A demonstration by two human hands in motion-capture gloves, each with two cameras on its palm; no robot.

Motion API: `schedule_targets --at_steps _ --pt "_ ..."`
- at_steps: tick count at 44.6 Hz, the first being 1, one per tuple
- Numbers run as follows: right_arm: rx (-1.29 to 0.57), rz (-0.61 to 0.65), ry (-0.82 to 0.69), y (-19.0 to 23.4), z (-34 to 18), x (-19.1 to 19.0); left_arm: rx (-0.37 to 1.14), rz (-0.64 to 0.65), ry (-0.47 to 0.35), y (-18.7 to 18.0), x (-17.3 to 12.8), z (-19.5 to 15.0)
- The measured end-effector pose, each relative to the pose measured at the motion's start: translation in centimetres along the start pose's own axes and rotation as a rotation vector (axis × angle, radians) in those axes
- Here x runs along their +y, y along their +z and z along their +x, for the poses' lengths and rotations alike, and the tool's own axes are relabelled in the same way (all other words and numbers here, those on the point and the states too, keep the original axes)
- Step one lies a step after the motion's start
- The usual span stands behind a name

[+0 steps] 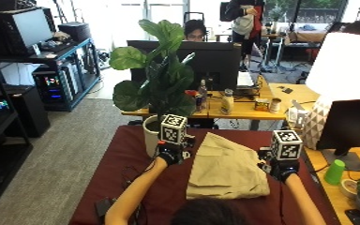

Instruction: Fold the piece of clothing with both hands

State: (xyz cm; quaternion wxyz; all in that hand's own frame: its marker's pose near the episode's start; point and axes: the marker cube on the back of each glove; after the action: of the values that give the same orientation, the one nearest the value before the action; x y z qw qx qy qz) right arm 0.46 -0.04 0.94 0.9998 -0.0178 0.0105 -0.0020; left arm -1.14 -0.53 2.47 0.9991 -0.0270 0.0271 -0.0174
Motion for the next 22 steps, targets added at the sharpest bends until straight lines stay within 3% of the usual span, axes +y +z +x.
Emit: schedule_targets --at_steps 11,22 --pt "-0.033 -0.077 -0.044 1.2 0.0 -0.2 0.028 -0.009 0.059 1.8 -0.2 1.4" --pt "-0.044 -0.190 -0.047 9.8 1.0 -3.2 0.141 -0.041 0.270 12.0 -1.9 4.5"
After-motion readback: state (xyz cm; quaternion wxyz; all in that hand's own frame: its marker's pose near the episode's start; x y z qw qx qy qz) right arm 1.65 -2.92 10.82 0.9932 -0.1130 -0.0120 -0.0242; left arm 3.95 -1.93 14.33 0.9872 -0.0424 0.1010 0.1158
